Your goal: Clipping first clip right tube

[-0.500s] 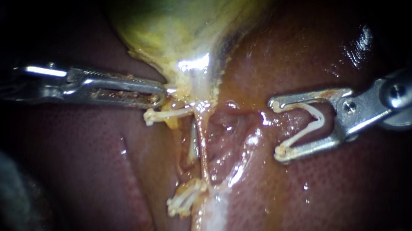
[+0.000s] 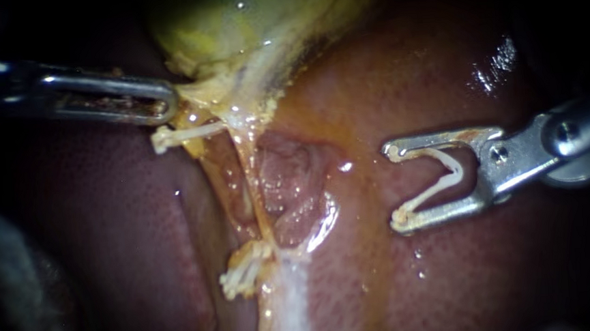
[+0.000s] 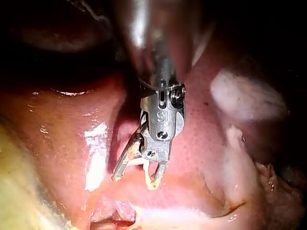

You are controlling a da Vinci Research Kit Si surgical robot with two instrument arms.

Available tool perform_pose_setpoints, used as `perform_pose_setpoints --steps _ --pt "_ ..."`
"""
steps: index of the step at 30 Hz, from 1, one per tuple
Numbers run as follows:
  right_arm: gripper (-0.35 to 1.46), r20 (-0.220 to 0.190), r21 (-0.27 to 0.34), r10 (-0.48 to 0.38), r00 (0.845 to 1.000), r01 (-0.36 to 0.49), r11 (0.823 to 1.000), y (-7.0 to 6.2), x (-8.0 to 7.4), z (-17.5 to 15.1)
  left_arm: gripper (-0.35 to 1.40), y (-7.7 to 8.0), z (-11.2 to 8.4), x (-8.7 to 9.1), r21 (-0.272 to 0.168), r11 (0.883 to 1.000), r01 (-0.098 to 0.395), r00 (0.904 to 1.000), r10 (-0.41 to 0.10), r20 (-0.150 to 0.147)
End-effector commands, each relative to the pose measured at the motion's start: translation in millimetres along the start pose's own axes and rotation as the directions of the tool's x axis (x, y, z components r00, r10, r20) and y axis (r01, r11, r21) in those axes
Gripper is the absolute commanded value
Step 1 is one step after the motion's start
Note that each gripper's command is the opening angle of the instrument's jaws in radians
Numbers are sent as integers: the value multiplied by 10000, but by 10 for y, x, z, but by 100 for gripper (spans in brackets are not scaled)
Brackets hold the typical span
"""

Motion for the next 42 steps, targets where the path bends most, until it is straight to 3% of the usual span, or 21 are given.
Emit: perform_pose_setpoints --steps 1,3,12,21,24,35,42 --pt "49 -56 42 12 10000 -12 10000 0 1 2 -35 3 1 -1 15 10000 -10 10000 10 -44" --pt "49 -171 130 -34 9998 36 9999 -2 4 10 -35 5 5 -4 83 10000 -17 10000 18 -80" --pt "47 -548 660 1327 9896 -1290 9894 -13 13 65 -35 5 8 -7 34 10000 -33 10000 33 -52" --pt "47 -661 906 2135 9747 -2073 9741 -9 7 118 -35 6 9 -7 39 10000 -31 10000 31 -55" --pt "48 -806 1020 2469 9657 -2384 9658 -6 4 135 -35 7 9 -7 47 10000 -27 10000 27 -59" --pt "48 -1826 1638 3768 9081 -3498 9224 -1 4 168 -35 8 10 -7 57 10000 -23 10000 23 -65" --pt "48 -1993 1789 4121 8891 -3804 9073 0 7 173 -35 7 11 -7 54 10000 -26 10000 26 -64"
